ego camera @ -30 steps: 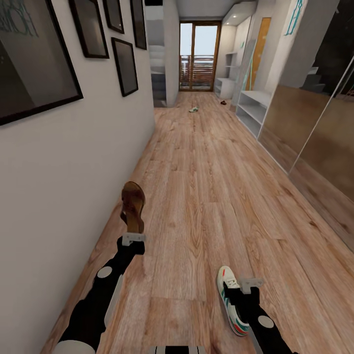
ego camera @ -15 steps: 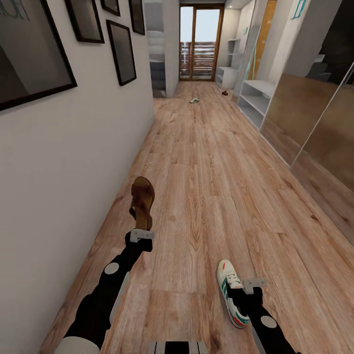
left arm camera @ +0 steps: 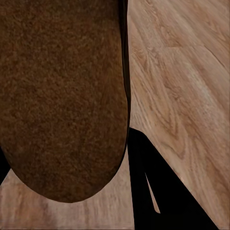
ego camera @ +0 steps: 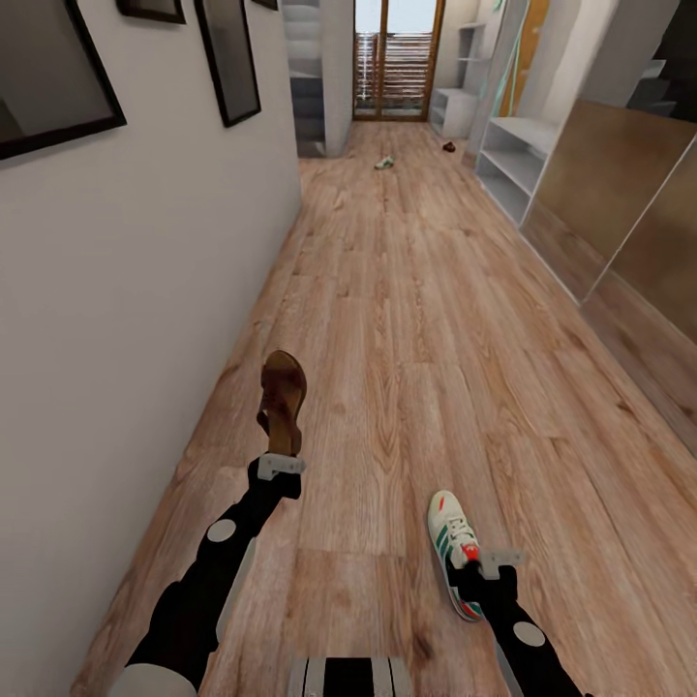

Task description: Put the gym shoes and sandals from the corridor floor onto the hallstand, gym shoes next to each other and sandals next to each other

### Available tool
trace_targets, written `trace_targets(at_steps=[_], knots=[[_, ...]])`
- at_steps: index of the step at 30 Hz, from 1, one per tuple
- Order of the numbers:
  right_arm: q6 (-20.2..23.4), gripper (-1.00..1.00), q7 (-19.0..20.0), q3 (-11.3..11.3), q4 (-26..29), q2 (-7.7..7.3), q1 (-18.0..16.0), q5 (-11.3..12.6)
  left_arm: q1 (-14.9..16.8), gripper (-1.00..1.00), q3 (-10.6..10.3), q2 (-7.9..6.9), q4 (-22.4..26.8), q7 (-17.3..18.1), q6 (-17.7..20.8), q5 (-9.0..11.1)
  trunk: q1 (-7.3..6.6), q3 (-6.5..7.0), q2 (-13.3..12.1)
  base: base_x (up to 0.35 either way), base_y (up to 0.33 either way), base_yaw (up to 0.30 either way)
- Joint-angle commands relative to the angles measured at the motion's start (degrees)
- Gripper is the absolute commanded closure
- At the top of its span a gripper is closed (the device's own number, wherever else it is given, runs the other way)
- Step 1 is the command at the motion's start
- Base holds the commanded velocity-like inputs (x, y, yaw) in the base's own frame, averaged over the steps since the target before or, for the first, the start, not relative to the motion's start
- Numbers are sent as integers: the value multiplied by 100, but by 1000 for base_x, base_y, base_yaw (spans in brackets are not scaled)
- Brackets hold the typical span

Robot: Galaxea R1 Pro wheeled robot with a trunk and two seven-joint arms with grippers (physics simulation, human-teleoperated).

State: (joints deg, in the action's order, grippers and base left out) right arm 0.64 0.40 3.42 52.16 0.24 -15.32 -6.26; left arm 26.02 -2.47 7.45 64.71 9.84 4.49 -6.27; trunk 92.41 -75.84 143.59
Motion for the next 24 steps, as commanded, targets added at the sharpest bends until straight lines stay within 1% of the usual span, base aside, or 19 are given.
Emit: trace_targets(at_steps=[1,16,18,22,24], knots=[[7,-100,4,10,7,3,0,-60,1,100,6,3,-12,32,26,-75,1,-36,3,0,0,0],[-45,-100,-4,20,3,-2,3,-59,-1,100,1,2,-55,29,25,-98,40,-505,23,0,0,0],[-161,-100,-2,125,-1,-4,7,-61,-1,100,1,4,-55,32,25,-101,45,-567,26,0,0,0],[-336,-100,34,464,-4,-6,11,-67,-1,100,1,9,-55,34,25,-104,55,-692,31,0,0,0],[-364,-100,41,543,-4,-6,11,-68,-1,100,1,10,-55,35,25,-105,60,-754,34,0,0,0]])
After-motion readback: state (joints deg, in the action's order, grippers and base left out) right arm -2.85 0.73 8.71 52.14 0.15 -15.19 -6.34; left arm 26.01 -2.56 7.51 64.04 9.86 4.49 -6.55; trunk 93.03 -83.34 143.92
